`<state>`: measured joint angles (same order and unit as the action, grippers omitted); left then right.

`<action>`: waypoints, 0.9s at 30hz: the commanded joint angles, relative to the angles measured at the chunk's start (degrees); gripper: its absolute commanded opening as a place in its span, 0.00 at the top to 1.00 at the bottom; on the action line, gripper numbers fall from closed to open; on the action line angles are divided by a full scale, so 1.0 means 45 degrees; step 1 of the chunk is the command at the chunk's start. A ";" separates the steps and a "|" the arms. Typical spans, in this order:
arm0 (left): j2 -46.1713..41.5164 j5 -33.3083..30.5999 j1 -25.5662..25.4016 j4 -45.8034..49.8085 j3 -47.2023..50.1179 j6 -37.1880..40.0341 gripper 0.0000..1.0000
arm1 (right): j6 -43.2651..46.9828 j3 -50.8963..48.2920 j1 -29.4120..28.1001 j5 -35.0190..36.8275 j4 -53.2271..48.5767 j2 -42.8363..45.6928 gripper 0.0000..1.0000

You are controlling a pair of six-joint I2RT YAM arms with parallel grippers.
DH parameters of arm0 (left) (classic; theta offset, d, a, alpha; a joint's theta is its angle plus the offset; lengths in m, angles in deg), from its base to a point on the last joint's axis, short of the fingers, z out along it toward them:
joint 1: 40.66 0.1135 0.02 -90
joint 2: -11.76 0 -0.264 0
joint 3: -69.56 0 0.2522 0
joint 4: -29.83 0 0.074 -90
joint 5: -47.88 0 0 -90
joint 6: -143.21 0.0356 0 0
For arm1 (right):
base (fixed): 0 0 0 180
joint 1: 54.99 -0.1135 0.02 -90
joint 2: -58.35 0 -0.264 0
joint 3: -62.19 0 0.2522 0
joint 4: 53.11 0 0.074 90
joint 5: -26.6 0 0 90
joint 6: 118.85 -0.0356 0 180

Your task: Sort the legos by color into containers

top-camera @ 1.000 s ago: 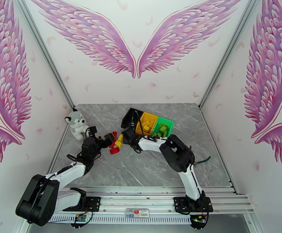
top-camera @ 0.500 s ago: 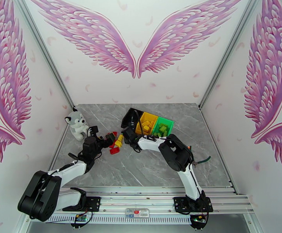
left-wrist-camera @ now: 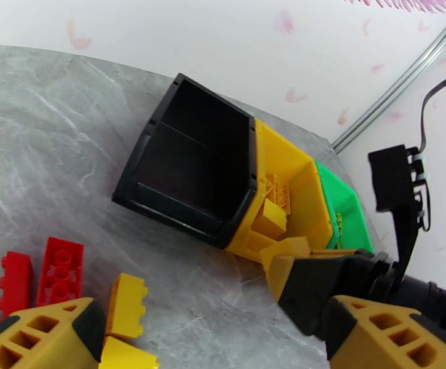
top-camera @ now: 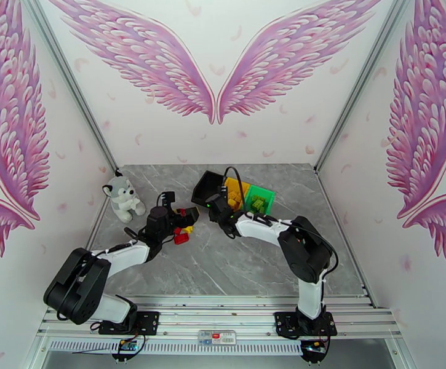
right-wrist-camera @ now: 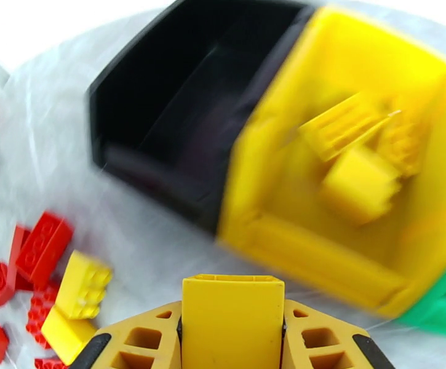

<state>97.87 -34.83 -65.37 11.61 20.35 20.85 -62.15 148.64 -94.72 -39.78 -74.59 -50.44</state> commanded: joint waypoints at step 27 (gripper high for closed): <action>0.1149 -0.1759 -0.0659 -0.1837 -0.0789 -0.0154 0.01 | 0.1444 0.0834 0.0393 -0.0587 -0.0834 0.1154 0.25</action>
<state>105.65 -39.46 -68.84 5.16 14.87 20.31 -57.60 154.39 -89.89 -40.81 -80.63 -48.59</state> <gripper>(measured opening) 0.988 0.746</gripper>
